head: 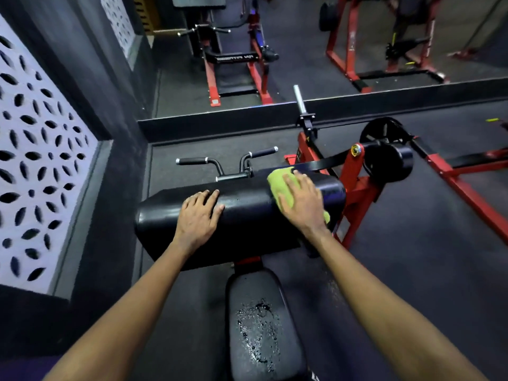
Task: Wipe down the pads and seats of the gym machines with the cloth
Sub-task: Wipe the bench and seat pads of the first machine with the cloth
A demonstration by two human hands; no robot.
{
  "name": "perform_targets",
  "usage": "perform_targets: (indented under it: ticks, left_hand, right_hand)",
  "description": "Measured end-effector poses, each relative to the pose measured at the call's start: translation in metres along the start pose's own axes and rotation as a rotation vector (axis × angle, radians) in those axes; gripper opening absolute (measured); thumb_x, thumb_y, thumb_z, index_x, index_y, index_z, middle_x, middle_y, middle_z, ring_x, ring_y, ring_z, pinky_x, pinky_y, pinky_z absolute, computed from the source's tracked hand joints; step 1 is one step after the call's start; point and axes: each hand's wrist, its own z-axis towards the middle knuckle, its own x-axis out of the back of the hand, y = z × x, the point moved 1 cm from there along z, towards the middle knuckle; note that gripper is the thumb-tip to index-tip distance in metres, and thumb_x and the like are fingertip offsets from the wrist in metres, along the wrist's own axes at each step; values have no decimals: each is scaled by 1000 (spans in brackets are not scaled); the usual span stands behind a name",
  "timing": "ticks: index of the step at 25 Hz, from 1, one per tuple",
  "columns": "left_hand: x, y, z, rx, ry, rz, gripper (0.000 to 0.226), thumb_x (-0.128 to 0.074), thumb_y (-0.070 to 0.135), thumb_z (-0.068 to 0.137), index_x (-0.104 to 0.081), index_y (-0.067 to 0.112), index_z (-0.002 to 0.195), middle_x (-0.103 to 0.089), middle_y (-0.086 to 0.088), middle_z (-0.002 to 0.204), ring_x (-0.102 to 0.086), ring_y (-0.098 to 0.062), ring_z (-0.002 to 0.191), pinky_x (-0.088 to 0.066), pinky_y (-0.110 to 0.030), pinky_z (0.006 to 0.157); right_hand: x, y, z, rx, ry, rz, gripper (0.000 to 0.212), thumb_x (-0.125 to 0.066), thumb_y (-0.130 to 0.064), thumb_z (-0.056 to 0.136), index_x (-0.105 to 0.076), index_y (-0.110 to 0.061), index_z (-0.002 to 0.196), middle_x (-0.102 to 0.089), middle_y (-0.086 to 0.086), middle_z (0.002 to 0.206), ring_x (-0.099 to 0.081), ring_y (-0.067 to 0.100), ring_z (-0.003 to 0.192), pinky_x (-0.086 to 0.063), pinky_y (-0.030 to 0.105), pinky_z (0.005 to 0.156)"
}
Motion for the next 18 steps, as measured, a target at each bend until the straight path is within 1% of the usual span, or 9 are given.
perform_targets:
  ticks: [3, 4, 6, 8, 10, 11, 14, 16, 18]
  left_hand:
    - [-2, -2, 2, -2, -33, -6, 60, -23, 53, 103, -49, 19, 145, -55, -11, 143, -48, -30, 133, -35, -44, 109]
    - [-3, -2, 2, -7, -40, -3, 61, -21, 54, 103, -48, 19, 146, -54, -11, 143, -48, -31, 133, -35, -45, 110]
    - [-3, -2, 3, -9, -39, -1, 63, -19, 54, 103, -47, 19, 147, -54, -11, 144, -47, -31, 133, -35, -45, 110]
    - [-2, -3, 3, -7, -41, -1, 62, -19, 54, 103, -47, 19, 147, -53, -11, 144, -47, -31, 133, -34, -45, 110]
    - [-2, -3, 2, -12, -49, -13, 62, -20, 53, 104, -45, 19, 148, -52, -11, 146, -45, -31, 135, -34, -45, 111]
    - [-2, -4, 3, -16, -60, -33, 61, -21, 53, 104, -44, 19, 149, -51, -11, 147, -44, -30, 137, -33, -45, 112]
    - [3, -17, 4, -68, -83, -53, 60, -23, 51, 104, -43, 19, 150, -49, -9, 149, -42, -26, 140, -33, -42, 115]
    - [10, -39, 2, -58, -69, -21, 61, -24, 51, 102, -50, 16, 145, -56, -9, 144, -49, -25, 135, -38, -41, 112]
    - [17, -65, -4, -16, -52, 28, 61, -23, 51, 102, -56, 14, 139, -61, -9, 138, -54, -25, 129, -41, -41, 108]
  right_hand:
    - [6, 10, 10, -383, 61, 77, 59, -52, -44, 90, -53, -26, 146, -44, 7, 155, -38, 31, 143, -38, 55, 111]
    - [3, -4, 10, -441, 76, 51, 60, -52, -44, 89, -54, -25, 145, -44, 8, 156, -38, 32, 143, -37, 54, 112]
    - [-3, -45, 6, -379, 78, 2, 59, -52, -44, 89, -54, -24, 144, -45, 9, 155, -38, 33, 142, -35, 52, 113]
    - [-9, -70, -7, -213, 17, 17, 58, -51, -45, 92, -50, -26, 147, -43, 9, 156, -37, 31, 143, -33, 50, 114]
    - [-7, -61, -14, -60, -19, 13, 57, -50, -47, 95, -46, -28, 150, -44, 7, 155, -38, 30, 142, -36, 48, 113]
    - [-5, -45, -10, -47, 0, 23, 57, -50, -47, 96, -47, -27, 149, -46, 8, 153, -41, 30, 140, -39, 48, 112]
    - [5, 4, 11, -293, 33, 73, 59, -53, -47, 91, -53, -24, 146, -49, 9, 150, -43, 32, 139, -40, 52, 111]
    - [6, 5, 20, -449, 70, 111, 59, -56, -44, 88, -56, -24, 143, -49, 8, 151, -42, 32, 139, -39, 52, 112]
    - [-1, -31, 20, -415, 74, 105, 58, -56, -43, 87, -58, -24, 141, -49, 10, 150, -42, 33, 138, -36, 50, 114]
